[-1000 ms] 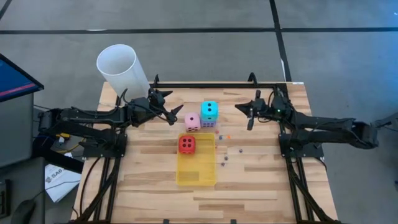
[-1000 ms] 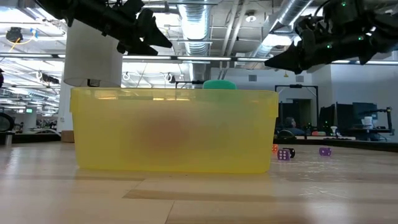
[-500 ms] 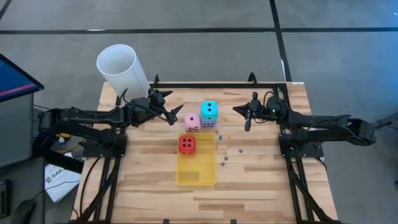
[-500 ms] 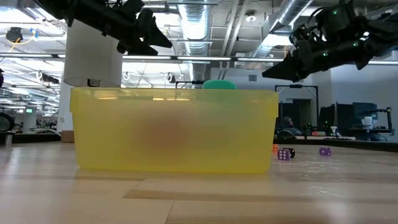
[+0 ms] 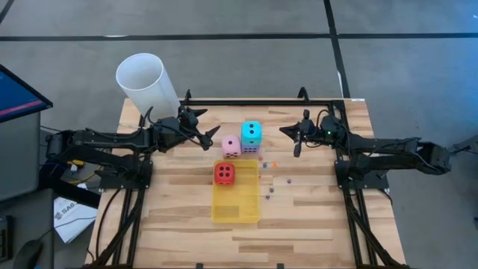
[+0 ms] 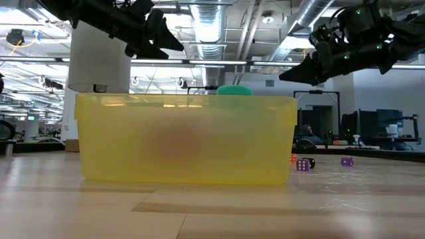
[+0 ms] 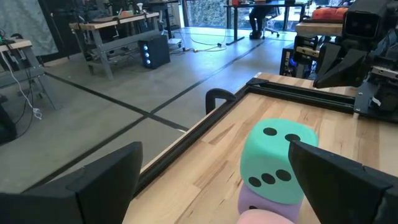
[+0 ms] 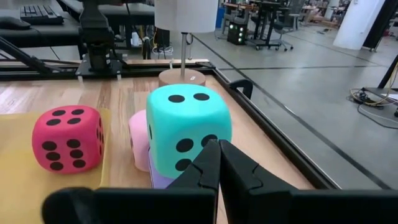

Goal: Pick & Place Dice
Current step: Put the light blue die into the yellow bin

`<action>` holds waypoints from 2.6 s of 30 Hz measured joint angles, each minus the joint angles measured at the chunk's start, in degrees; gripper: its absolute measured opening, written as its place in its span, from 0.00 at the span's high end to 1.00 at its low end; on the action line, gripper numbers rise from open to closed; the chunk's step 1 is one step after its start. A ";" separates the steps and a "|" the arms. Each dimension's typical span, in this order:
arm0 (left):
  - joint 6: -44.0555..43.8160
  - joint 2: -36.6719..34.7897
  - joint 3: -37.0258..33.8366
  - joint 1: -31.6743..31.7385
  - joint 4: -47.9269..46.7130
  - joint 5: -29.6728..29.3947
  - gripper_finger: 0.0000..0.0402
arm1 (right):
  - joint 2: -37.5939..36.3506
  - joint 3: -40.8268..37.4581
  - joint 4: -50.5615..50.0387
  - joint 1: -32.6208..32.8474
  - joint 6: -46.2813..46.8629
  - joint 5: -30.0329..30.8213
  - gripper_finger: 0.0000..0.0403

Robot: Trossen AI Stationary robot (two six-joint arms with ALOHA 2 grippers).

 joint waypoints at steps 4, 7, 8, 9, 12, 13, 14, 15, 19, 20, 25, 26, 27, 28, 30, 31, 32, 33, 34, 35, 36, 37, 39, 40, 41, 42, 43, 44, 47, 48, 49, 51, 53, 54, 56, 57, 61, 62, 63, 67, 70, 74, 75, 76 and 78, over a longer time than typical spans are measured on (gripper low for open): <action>-0.31 -0.01 0.00 0.00 0.62 0.00 0.02 | 0.00 0.00 -0.08 0.00 0.00 0.00 1.00; -1.30 -0.02 0.00 0.02 1.28 0.94 0.02 | 0.00 0.00 -0.11 0.00 0.02 0.00 1.00; -1.32 -0.02 0.00 0.12 1.05 2.24 0.02 | 0.00 0.00 -0.13 0.06 0.02 0.00 1.00; -1.33 -0.02 0.00 0.28 1.00 4.08 0.02 | 0.00 0.00 -0.11 0.13 0.00 0.00 1.00; -1.33 0.32 0.00 0.41 1.16 12.27 0.02 | 0.00 0.00 -0.11 0.13 -0.13 0.00 1.00; -1.33 0.82 0.00 0.39 1.40 14.78 0.02 | 0.00 0.00 -0.11 0.13 -0.13 0.00 1.00; -1.31 1.41 0.00 0.38 1.04 16.54 0.02 | 0.00 0.00 -0.10 0.13 -0.13 0.00 1.00; -1.33 2.21 0.00 0.33 1.12 17.34 0.02 | 0.00 0.00 -0.11 0.13 -0.13 0.00 1.00; -1.29 7.44 0.00 0.50 3.60 17.15 0.02 | 0.00 0.00 0.08 0.13 -0.13 0.00 1.00; -1.07 9.06 0.00 0.55 4.94 17.05 0.02 | 0.00 0.00 0.05 0.13 -0.13 0.00 1.00; 5.14 16.03 -0.02 0.55 12.19 17.05 0.02 | 0.00 0.00 0.04 0.13 -0.11 -0.02 1.00; 6.34 17.00 -0.02 0.55 13.69 17.05 0.02 | 0.00 0.00 0.00 0.13 -0.11 -0.02 1.00; 7.35 17.75 -0.02 0.55 15.03 17.05 0.02 | 0.00 0.00 -0.04 0.13 -0.11 -0.02 1.00; 7.82 18.37 0.00 0.55 16.31 17.05 0.02 | 0.00 0.00 -0.07 0.13 -0.09 -0.02 1.00; 8.29 19.16 -0.02 0.55 17.96 17.04 0.02 | 0.00 0.00 -0.07 0.13 -0.11 -0.02 1.00; 8.37 19.24 -0.02 0.55 18.51 17.05 0.02 | 0.00 0.00 -0.07 0.13 -0.11 -0.02 1.00; 8.41 19.02 -0.02 0.55 18.52 17.06 0.02 | 0.00 0.00 -0.07 0.13 -0.11 -0.02 1.00; 8.33 18.77 0.00 0.55 18.64 17.33 0.02 | 0.00 0.00 -0.07 0.13 -0.11 -0.02 1.00; 7.69 18.65 0.02 0.55 18.95 17.85 0.02 | 0.00 0.00 -0.07 0.13 -0.11 -0.02 1.00; 7.34 18.29 0.07 0.78 18.71 18.40 0.02 | 0.00 0.00 -0.07 0.13 -0.11 -0.02 1.00; 6.74 17.89 0.10 1.03 18.48 18.81 0.02 | 0.00 0.00 -0.04 0.13 -0.11 -0.02 1.00; 5.85 17.85 0.61 1.25 18.60 19.32 0.02 | 0.00 0.00 -0.02 0.13 -0.11 -0.02 1.00; 4.33 17.84 1.34 1.88 18.85 20.88 0.02 | 0.00 0.00 0.00 0.11 -0.12 -0.02 1.00; 4.09 17.88 1.77 2.20 18.59 21.35 0.02 | 0.00 0.00 0.02 0.11 -0.11 -0.02 1.00; 4.09 17.90 2.15 2.38 18.50 21.37 0.02 | 0.00 0.00 0.02 0.11 -0.12 -0.02 1.00; 4.14 17.90 2.54 2.38 18.55 21.35 0.02 | 0.00 0.00 0.00 0.11 -0.12 -0.02 1.00; 4.26 17.90 2.85 2.41 18.77 21.23 0.02 | 0.00 0.00 -0.03 0.11 -0.11 -0.02 1.00; 4.28 17.88 2.97 2.43 18.88 20.93 0.02 | 0.00 0.01 -0.07 0.11 -0.11 -0.02 1.00; 4.31 17.16 2.99 2.38 18.69 20.08 0.02 | 0.00 0.02 -0.13 0.11 -0.11 -0.02 1.00; 4.31 17.07 3.05 2.38 19.17 20.06 0.02 | 0.00 0.02 -0.13 0.11 -0.11 -0.02 1.00; 4.31 16.95 3.08 2.38 19.10 20.06 0.02 | 0.00 0.02 -0.14 0.11 -0.11 -0.02 1.00; 4.31 16.87 3.04 2.38 18.76 20.00 0.02 | 0.00 0.02 -0.13 0.11 -0.11 -0.02 1.00; 4.25 16.81 3.04 2.34 18.91 20.00 0.02 | 0.00 0.02 -0.13 0.11 -0.12 -0.02 1.00; 4.17 16.81 3.04 2.32 18.95 19.98 0.02 | 0.00 0.02 -0.13 0.11 -0.12 -0.02 1.00; 4.17 16.81 3.04 2.32 18.97 19.89 0.02 | 0.00 0.02 -0.15 0.11 -0.11 -0.02 1.00; 4.15 16.81 3.04 2.32 18.97 19.89 0.02 | 0.00 0.02 -0.13 0.11 -0.11 -0.02 1.00; 4.13 16.81 3.04 2.32 18.99 19.89 0.02 | 0.00 0.02 -0.15 0.11 -0.11 -0.02 1.00; 4.13 16.81 3.04 2.32 18.99 19.89 0.02 | 0.00 0.02 -0.15 0.11 -0.11 -0.02 1.00; 4.13 16.81 3.04 2.32 18.99 19.89 0.02 | 0.00 0.02 -0.15 0.11 -0.11 -0.02 1.00; 4.13 16.81 3.04 2.32 19.02 19.89 0.02 | 0.00 0.02 -0.15 0.11 -0.11 -0.02 1.00; 4.12 16.81 3.02 2.32 19.38 19.89 0.02 | 0.00 0.02 -0.15 0.11 -0.11 -0.02 1.00; 4.11 16.81 3.02 2.32 19.36 19.89 0.02 | 0.00 0.02 -0.15 0.11 -0.11 -0.02 1.00; 4.12 16.81 3.02 2.32 19.37 19.89 0.02 | 0.00 0.02 -0.15 0.11 -0.11 -0.02 1.00; 4.26 16.81 3.02 2.32 19.36 19.89 0.02 | 0.00 0.02 -0.15 0.11 -0.11 -0.02 1.00; 4.33 16.81 3.00 2.52 19.37 19.67 0.02 | 0.00 0.02 -0.15 0.11 -0.11 -0.02 1.00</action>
